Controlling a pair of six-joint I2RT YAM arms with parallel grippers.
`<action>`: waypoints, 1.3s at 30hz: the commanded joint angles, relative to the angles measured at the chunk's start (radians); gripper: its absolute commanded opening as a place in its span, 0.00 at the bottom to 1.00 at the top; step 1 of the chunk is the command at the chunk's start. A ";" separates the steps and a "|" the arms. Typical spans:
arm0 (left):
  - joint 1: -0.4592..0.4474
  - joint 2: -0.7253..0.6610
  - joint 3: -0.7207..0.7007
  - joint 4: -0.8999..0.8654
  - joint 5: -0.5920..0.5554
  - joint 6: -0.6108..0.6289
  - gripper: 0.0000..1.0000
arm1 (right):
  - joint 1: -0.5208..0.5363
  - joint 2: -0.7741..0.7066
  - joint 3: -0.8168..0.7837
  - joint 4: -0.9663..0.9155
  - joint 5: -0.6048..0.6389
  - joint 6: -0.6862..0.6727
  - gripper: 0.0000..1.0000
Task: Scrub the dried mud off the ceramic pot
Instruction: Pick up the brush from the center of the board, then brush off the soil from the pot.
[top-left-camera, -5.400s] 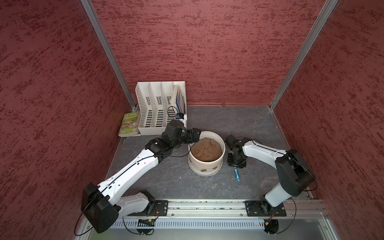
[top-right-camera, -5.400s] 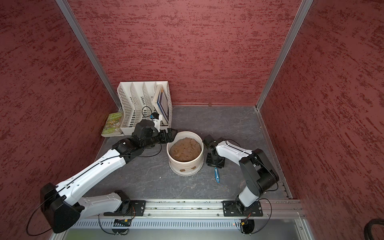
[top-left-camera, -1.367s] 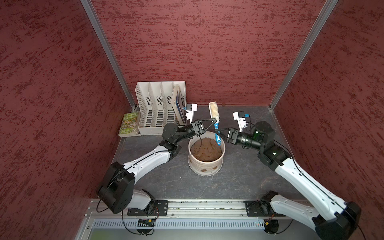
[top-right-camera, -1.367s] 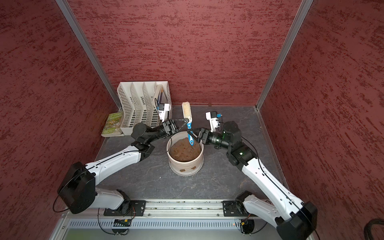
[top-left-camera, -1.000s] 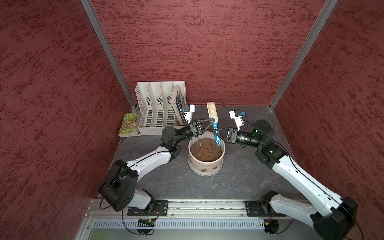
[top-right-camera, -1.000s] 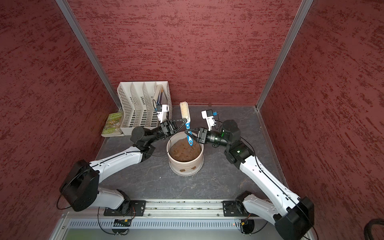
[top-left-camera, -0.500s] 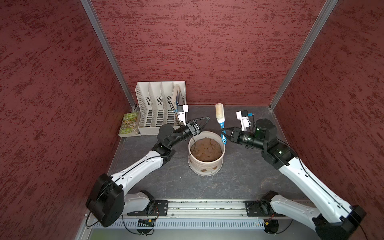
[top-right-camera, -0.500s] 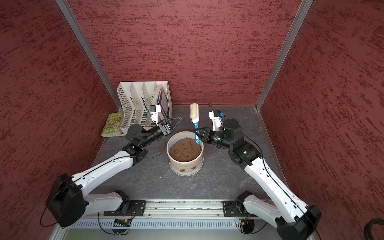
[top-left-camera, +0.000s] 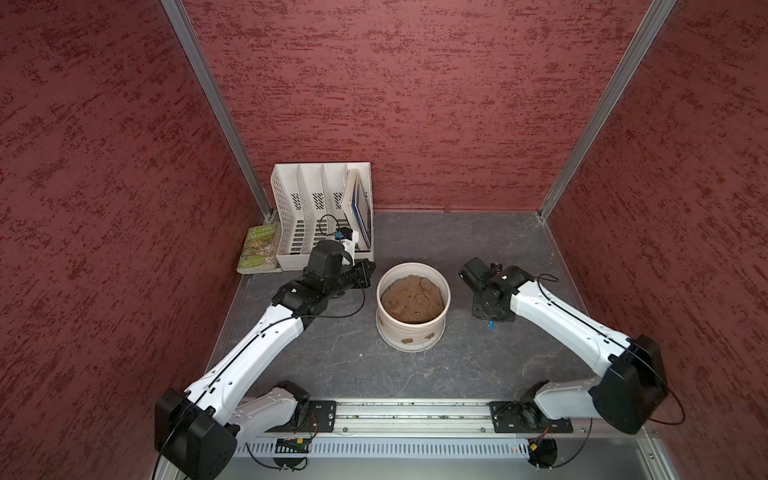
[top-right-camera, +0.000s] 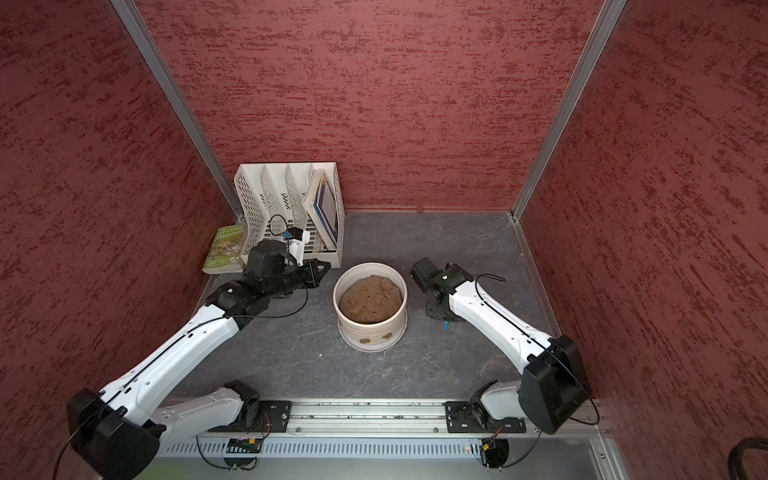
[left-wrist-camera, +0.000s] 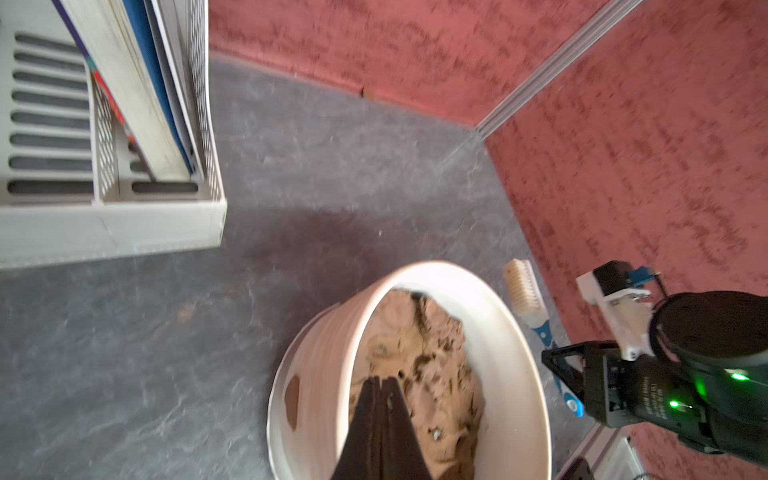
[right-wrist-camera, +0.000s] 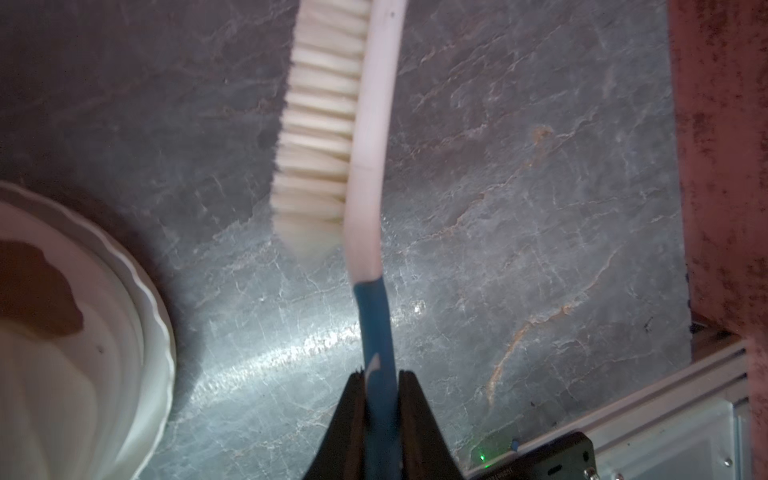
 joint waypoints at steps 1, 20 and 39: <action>-0.016 0.049 0.006 -0.091 0.021 0.035 0.00 | 0.023 -0.169 -0.065 0.101 -0.021 -0.025 0.00; -0.065 0.192 0.068 -0.110 -0.009 0.015 0.48 | 0.045 -0.425 -0.305 0.279 -0.314 -0.134 0.00; -0.065 0.298 0.150 -0.128 -0.035 0.077 0.17 | 0.170 -0.381 -0.236 0.341 -0.315 -0.218 0.00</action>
